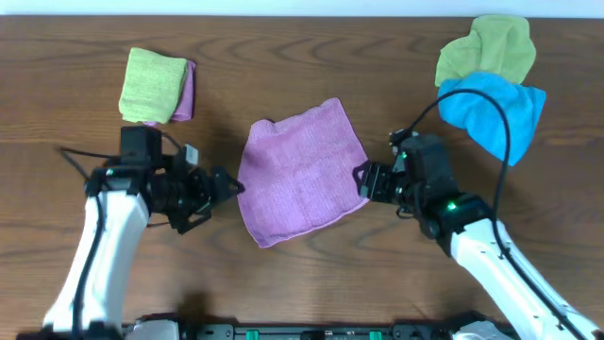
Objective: Fold the cloth
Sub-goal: 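Grasp the pink cloth's left and right front corners with both grippers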
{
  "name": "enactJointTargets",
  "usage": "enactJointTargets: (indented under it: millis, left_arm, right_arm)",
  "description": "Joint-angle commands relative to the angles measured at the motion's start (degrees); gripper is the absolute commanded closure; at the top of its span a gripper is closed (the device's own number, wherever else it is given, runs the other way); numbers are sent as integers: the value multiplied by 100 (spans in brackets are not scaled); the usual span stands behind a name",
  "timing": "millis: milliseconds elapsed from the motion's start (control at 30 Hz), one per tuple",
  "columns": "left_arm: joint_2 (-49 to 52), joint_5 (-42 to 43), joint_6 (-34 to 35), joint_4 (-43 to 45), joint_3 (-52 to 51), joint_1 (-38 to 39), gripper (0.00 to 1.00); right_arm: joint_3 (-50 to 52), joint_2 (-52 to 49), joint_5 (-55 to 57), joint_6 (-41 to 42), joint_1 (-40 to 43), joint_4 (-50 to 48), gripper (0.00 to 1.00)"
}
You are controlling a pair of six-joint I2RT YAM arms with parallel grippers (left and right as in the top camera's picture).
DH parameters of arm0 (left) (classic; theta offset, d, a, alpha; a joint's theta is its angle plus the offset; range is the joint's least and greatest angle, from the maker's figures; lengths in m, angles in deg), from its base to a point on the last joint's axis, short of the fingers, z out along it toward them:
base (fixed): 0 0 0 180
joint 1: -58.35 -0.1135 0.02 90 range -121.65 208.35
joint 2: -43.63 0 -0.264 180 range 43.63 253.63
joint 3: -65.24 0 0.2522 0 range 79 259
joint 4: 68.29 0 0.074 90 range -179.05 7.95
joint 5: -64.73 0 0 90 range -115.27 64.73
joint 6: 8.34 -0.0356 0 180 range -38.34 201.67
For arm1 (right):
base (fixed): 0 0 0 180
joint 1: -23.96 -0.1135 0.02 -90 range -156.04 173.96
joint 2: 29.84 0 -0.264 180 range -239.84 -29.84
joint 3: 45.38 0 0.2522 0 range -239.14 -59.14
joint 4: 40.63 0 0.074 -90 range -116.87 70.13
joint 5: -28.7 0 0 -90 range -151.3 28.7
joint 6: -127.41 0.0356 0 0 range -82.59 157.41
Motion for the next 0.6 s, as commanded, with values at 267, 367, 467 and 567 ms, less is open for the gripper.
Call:
enactJointTargets:
  millis: [267,367,467,567]
  left_arm:
    - [839,1322,844,1283,-1259,22,5]
    - [839,1641,1187,1897,-1764,22,5]
    - [839,1709,1504,2367,-2092,22,5]
    - [839,1729,1788,2715,-2297,22,5]
  right_arm:
    - [-208,37,111,-136,133,234,32]
    - [-208,37,109,-136,133,234,32]
    - [-208,37,105,-136,133,236,32]
    - [-208,37,42,-133,133,236,32]
